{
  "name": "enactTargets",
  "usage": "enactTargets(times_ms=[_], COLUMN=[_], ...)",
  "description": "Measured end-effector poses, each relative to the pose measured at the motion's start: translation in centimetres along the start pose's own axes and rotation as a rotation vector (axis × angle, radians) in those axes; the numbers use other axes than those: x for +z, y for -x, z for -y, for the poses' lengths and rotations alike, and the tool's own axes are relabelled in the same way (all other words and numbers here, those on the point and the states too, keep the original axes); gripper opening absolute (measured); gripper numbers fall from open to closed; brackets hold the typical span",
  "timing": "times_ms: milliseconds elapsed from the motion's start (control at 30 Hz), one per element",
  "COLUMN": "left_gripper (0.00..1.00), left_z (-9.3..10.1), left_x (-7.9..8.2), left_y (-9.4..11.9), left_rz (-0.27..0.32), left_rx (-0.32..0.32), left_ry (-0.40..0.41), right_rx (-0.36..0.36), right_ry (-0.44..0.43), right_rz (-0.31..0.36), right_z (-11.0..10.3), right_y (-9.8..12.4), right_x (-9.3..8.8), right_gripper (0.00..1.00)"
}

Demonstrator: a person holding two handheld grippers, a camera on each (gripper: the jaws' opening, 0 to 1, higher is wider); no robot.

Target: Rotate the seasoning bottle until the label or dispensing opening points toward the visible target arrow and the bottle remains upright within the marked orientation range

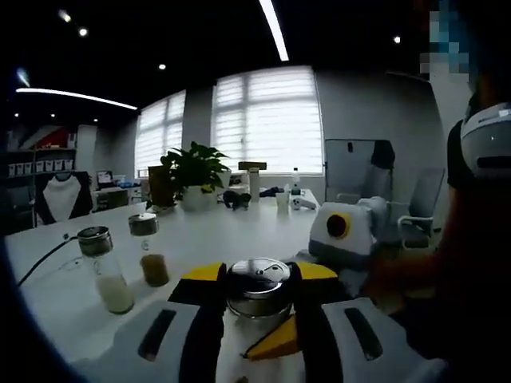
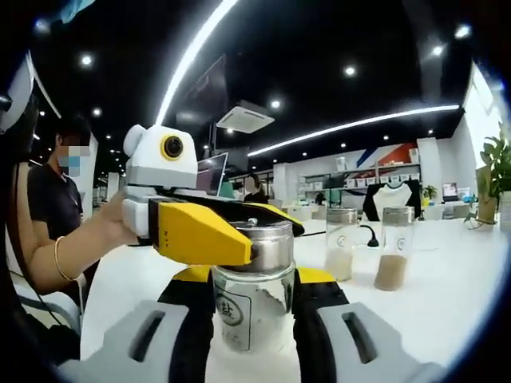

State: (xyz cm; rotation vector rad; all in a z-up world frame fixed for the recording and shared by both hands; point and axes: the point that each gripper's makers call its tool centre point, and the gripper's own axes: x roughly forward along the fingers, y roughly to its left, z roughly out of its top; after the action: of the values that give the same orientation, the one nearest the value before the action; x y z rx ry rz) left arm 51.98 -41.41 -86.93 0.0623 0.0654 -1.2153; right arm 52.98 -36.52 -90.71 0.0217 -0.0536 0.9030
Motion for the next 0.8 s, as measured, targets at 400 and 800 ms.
enactTargets(times_ms=[400, 800], left_gripper=[0.35, 0.38], left_z=[-1.2, -1.3], left_x=[0.1, 0.2], left_y=[-0.8, -0.3], left_rz=[0.040, 0.060], left_rx=[0.237, 0.410], left_ry=[-0.011, -0.011], right_rx=[-0.191, -0.278], right_ry=[0.024, 0.028], right_rz=[-0.015, 0.017], right_z=[1.9, 2.1], right_y=[0.0, -0.1], right_x=[-0.1, 0.1], right_gripper=[0.34, 0.34])
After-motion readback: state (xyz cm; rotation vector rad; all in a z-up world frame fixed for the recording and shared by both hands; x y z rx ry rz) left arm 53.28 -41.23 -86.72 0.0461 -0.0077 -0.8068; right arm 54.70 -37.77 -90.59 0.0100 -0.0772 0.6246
